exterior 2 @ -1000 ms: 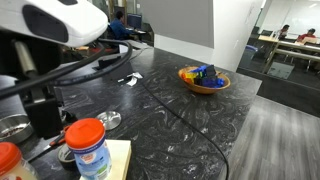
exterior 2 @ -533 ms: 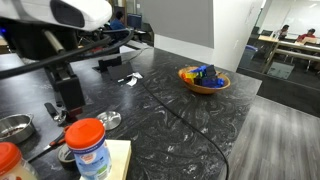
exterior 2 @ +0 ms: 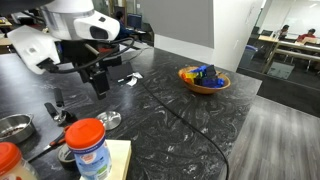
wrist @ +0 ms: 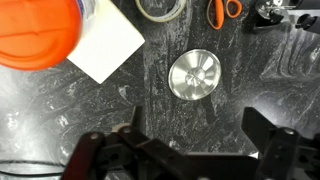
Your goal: Pick up the silver lid and put it on the silver pot.
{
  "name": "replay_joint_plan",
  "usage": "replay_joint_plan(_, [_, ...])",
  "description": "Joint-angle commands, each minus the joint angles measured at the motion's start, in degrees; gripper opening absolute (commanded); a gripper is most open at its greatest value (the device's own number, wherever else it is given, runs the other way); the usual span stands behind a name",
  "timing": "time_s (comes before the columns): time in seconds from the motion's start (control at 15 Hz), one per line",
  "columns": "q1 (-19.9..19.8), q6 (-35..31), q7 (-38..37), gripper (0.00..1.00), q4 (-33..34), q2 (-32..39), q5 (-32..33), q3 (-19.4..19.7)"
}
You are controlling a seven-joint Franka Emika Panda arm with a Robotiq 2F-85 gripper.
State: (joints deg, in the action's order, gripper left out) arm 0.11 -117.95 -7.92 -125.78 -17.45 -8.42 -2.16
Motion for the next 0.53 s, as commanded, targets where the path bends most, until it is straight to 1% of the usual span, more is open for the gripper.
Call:
replay_joint_plan(0.0, [0.47, -0.08, -0.07, 1.00, 0.19, 1.01, 0.16, 0.04])
replay_joint_plan(0.47, [0.37, -0.03, -0.05, 1.00, 0.19, 0.21, 0.13, 0.43])
